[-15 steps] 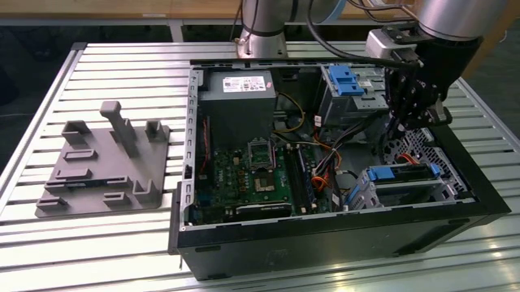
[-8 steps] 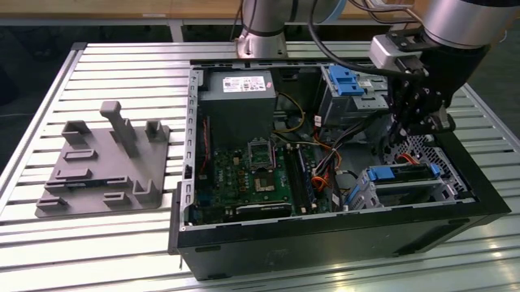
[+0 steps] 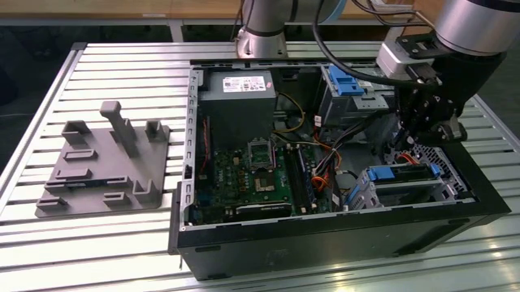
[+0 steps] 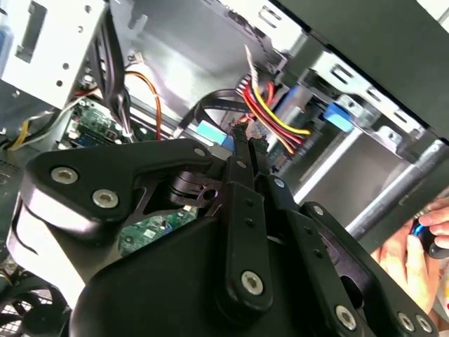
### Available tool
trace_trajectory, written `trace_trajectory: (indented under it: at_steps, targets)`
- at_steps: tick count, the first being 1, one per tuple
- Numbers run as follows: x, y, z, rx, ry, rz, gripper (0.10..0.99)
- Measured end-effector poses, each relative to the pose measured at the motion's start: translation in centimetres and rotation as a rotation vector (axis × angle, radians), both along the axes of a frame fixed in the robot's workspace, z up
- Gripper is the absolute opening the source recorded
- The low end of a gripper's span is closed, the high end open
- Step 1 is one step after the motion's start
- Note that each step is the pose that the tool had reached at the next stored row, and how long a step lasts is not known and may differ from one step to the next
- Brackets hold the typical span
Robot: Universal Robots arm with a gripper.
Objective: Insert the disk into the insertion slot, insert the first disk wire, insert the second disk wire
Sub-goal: 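Insert the second disk wire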
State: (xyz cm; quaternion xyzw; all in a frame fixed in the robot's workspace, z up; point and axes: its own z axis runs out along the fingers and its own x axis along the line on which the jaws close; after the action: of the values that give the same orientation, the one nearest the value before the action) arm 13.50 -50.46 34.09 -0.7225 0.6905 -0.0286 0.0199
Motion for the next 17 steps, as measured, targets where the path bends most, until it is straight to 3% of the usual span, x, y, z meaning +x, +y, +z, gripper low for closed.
trace_trajectory:
  at_steps: [7,13,17]
  targets:
    - [0.00,-1.63,0.16,0.006,0.0000,0.000,0.149]
    - [0.00,-2.92,0.16,0.023,0.0000,0.000,0.149]
    - [0.00,-2.99,0.15,0.025,0.0000,0.000,0.149]
